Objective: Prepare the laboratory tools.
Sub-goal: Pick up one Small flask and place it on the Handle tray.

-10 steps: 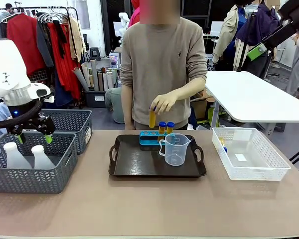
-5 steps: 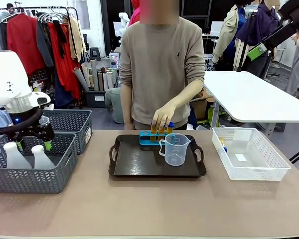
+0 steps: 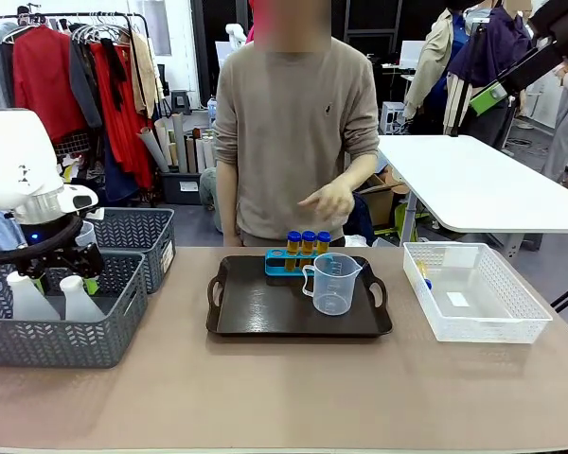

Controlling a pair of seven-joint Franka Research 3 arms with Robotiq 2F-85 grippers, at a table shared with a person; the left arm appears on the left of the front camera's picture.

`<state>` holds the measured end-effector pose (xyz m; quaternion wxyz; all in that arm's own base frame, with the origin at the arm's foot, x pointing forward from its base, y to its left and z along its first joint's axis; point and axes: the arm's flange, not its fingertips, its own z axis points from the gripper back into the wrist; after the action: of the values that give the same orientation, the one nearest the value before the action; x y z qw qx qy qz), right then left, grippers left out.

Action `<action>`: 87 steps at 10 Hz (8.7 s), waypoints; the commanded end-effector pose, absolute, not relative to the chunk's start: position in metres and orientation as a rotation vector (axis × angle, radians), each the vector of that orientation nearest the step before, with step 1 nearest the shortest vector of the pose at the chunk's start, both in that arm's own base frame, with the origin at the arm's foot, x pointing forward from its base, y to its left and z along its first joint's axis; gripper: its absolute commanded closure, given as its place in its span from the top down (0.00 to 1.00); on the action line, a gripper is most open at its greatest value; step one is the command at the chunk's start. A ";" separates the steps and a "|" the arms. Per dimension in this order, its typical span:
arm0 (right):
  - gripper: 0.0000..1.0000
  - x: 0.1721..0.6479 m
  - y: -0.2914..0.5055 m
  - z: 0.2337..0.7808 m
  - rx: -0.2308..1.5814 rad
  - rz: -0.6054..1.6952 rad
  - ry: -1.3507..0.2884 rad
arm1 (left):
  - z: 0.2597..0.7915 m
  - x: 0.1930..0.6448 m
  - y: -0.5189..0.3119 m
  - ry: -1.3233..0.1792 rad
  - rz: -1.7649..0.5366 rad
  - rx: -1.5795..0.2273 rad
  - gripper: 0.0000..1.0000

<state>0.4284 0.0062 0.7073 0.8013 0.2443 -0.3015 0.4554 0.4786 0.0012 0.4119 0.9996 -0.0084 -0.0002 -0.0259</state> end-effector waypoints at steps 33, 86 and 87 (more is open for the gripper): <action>1.00 0.428 0.008 0.709 0.533 0.985 -0.657 | 0.746 0.472 -0.096 -0.086 -0.330 0.018 0.00; 1.00 0.428 0.008 0.709 0.533 0.985 -0.657 | 0.647 0.465 -0.284 -0.159 -1.047 -0.089 0.00; 1.00 0.428 0.008 0.709 0.533 0.985 -0.657 | 0.626 0.469 -0.296 -0.131 -1.091 -0.086 0.00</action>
<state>0.4283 0.0070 0.7074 0.8012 0.2440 -0.3012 0.4560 0.4732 -0.2972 0.6456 0.8657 -0.0399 -0.0648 -0.4948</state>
